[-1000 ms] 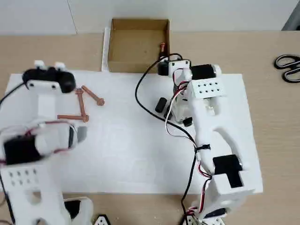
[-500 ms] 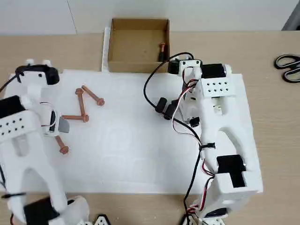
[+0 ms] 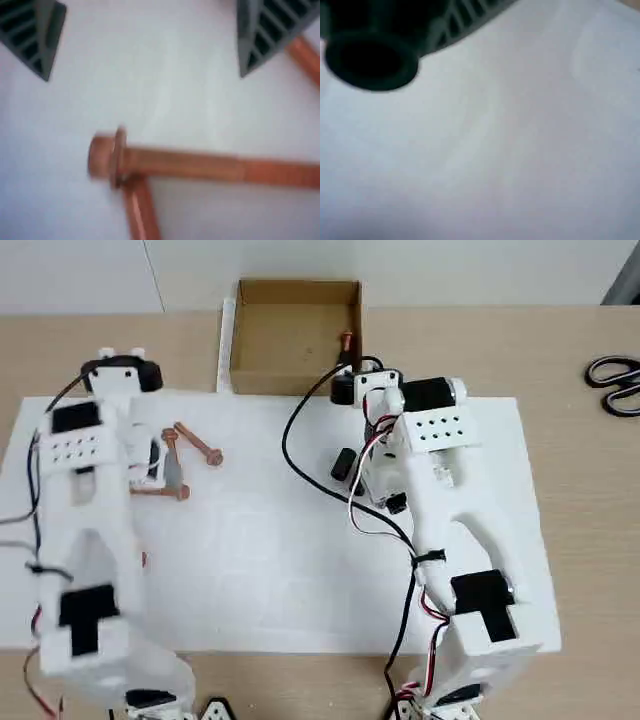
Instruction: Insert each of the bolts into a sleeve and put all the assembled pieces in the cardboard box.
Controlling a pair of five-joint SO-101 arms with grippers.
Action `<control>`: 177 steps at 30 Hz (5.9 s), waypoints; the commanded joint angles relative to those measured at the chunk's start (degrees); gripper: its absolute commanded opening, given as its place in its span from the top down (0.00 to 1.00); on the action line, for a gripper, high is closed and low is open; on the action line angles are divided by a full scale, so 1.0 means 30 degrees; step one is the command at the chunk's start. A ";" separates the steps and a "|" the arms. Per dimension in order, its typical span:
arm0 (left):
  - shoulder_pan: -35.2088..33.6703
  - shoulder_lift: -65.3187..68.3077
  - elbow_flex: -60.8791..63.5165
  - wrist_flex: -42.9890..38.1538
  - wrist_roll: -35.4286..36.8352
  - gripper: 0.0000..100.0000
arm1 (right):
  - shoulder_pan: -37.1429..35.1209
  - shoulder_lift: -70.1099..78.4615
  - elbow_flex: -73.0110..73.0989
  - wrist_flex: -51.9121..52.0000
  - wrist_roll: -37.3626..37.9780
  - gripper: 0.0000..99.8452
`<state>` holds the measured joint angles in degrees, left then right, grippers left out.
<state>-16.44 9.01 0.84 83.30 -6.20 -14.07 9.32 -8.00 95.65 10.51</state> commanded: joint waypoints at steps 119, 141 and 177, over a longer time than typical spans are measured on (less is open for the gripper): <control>1.3187 -2.1949 1.1355 -1.0930 0.8234 0.99 | -0.6608 -3.2952 2.5465 -1.4784 -0.3399 1.00; 1.5531 -2.2066 1.3172 -1.3656 0.9993 0.99 | -0.7223 -3.3568 2.6081 -1.4813 -0.6916 1.00; 1.6645 -2.1128 1.3084 -1.1341 1.0344 0.99 | -0.7575 -3.3480 2.6051 -1.4813 -0.6857 1.00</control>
<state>33.32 -54.37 42.68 47.87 24.84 -36.66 -90.73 70.42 52.66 -9.63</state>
